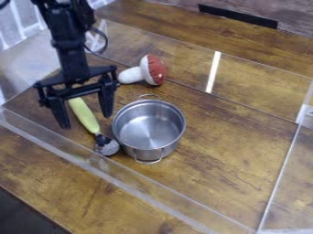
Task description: Move the green spoon to the right
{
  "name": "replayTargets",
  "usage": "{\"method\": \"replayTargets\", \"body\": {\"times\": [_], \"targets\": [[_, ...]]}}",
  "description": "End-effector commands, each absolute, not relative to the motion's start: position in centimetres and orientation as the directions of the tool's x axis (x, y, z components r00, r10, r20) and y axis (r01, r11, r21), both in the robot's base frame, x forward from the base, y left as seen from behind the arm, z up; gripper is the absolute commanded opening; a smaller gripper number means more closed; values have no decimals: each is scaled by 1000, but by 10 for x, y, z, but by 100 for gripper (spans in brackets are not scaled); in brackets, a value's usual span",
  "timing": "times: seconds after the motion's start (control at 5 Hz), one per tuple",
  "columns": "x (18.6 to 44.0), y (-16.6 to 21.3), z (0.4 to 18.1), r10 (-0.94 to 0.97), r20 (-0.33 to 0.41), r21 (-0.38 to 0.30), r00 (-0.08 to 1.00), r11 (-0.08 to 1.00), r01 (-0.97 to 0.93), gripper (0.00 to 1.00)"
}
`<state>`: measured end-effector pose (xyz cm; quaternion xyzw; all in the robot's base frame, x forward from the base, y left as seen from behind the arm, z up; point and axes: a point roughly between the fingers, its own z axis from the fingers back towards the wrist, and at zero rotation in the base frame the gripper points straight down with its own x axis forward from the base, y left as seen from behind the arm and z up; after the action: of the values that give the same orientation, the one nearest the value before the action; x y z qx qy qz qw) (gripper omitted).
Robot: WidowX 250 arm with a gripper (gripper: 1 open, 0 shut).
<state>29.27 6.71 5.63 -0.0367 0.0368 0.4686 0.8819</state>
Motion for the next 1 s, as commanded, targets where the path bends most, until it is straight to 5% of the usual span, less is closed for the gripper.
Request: {"method": "replayTargets", "body": {"times": [0.0,0.6,0.8], "targets": [[302,76,60,858,-75,-56,508,505,-861,100],[318,110,43,884,-73,-55,463,460,-886,100],[314,106,44,875,-70,-48,479,477,-878,0]]}}
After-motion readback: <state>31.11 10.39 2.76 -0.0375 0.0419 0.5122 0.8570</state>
